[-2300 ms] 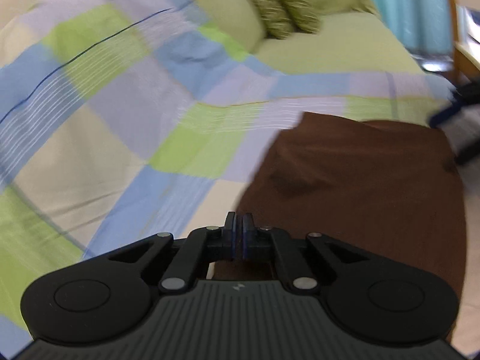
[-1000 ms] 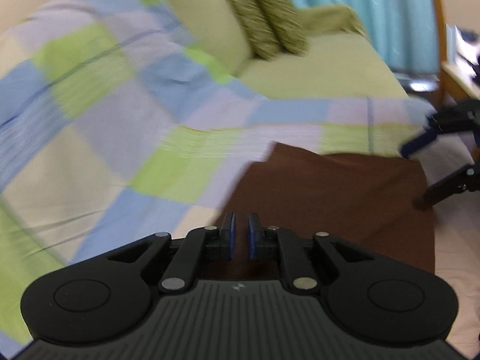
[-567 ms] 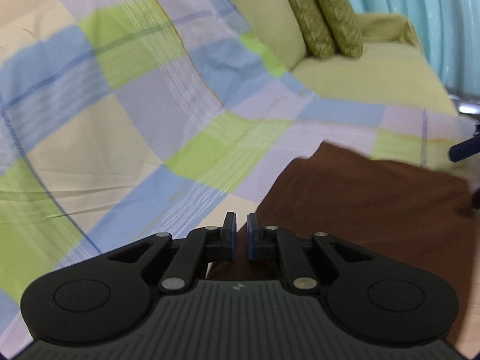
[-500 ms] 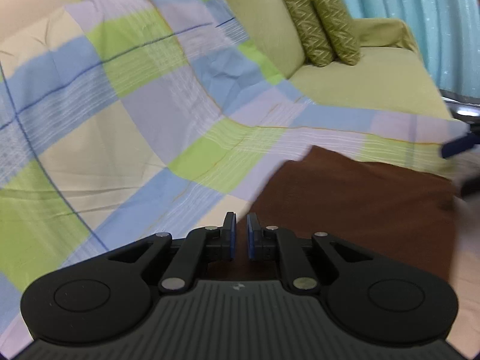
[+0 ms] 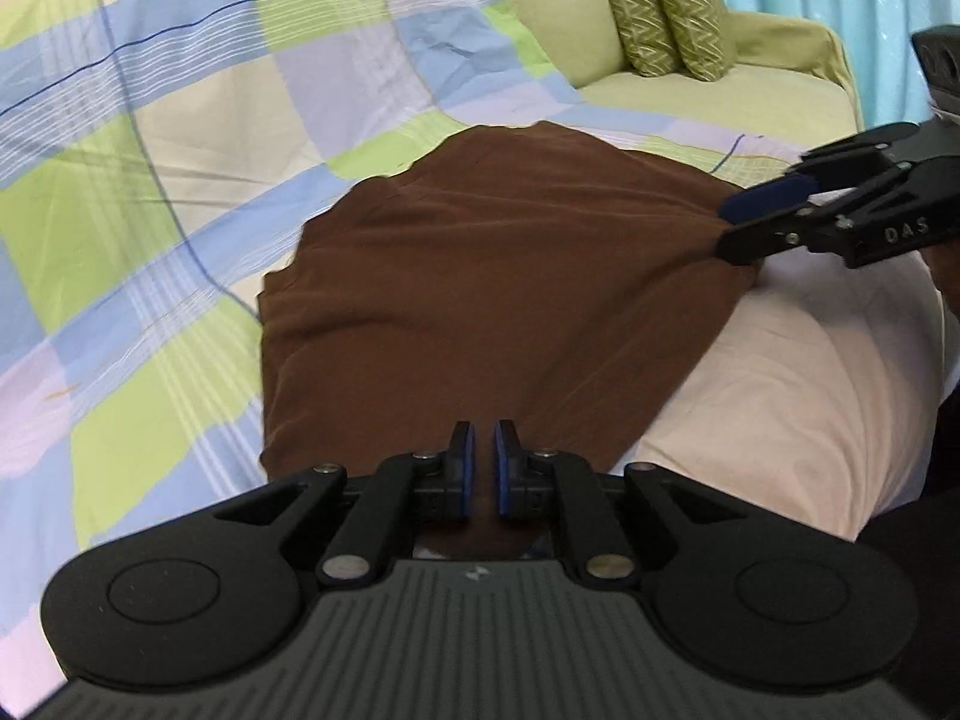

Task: Fold clothes
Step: 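Release the brown shorts and pull both grippers back from them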

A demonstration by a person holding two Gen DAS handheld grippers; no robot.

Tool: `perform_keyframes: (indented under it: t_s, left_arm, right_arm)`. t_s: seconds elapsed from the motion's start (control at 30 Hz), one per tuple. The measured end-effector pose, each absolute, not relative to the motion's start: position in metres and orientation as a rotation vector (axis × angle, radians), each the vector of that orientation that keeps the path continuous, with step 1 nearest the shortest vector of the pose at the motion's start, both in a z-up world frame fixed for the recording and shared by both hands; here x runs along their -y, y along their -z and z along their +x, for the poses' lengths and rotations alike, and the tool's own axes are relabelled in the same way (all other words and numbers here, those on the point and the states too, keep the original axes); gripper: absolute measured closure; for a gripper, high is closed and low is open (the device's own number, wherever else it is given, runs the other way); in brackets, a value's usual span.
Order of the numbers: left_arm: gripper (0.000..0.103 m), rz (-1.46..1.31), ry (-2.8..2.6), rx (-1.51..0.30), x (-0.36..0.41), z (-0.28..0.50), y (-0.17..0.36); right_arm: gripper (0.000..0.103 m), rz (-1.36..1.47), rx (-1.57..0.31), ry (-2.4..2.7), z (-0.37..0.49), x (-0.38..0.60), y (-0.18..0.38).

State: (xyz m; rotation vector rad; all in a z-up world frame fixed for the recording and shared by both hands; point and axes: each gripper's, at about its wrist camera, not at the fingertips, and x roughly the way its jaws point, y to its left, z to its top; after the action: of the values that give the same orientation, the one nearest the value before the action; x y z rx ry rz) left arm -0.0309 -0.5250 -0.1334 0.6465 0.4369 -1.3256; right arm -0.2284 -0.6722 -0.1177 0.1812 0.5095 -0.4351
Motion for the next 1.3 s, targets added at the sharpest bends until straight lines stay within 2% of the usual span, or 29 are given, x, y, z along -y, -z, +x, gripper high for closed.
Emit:
perform_keyframes:
  t_s: [0.4, 0.47, 0.53, 0.6, 0.63, 0.67, 0.73, 0.77, 0.97, 1.07, 1.3]
  left_arm:
    - [0.091, 0.568, 1.195, -0.481, 0.510, -0.039, 0.124]
    - [0.090, 0.592, 1.185, -0.452, 0.496, -0.045, 0.124]
    - [0.089, 0.595, 1.181, -0.452, 0.488, -0.049, 0.127]
    - [0.089, 0.574, 1.182, -0.484, 0.482, -0.049, 0.131]
    - [0.084, 0.567, 1.176, -0.490, 0.480, -0.050, 0.131]
    - [0.074, 0.583, 1.172, -0.482, 0.475, -0.055, 0.130]
    - [0.061, 0.612, 1.172, -0.462, 0.467, -0.065, 0.130]
    - [0.059, 0.618, 1.174, -0.457, 0.464, -0.067, 0.130]
    - [0.058, 0.636, 1.185, -0.471, 0.447, -0.088, 0.130]
    - [0.051, 0.643, 1.186, -0.468, 0.443, -0.096, 0.129]
    - [0.050, 0.667, 1.188, -0.465, 0.440, -0.105, 0.128]
  right_arm:
    - [0.062, 0.244, -0.589, 0.576, -0.228, 0.648, 0.099]
    - [0.059, 0.271, -0.581, 0.583, -0.242, 0.638, 0.096]
    - [0.052, 0.279, -0.599, 0.582, -0.249, 0.630, 0.098]
    - [0.046, 0.289, -0.692, 0.573, -0.252, 0.624, 0.110]
    - [0.046, 0.288, -0.705, 0.576, -0.254, 0.621, 0.112]
    - [0.046, 0.286, -0.697, 0.578, -0.257, 0.617, 0.111]
    - [0.046, 0.279, -0.678, 0.580, -0.263, 0.608, 0.103]
    - [0.046, 0.271, -0.669, 0.581, -0.265, 0.604, 0.099]
    - [0.045, 0.268, -0.627, 0.601, -0.283, 0.580, 0.083]
    - [0.040, 0.259, -0.617, 0.607, -0.289, 0.568, 0.077]
    - [0.035, 0.270, -0.579, 0.638, -0.313, 0.556, 0.064]
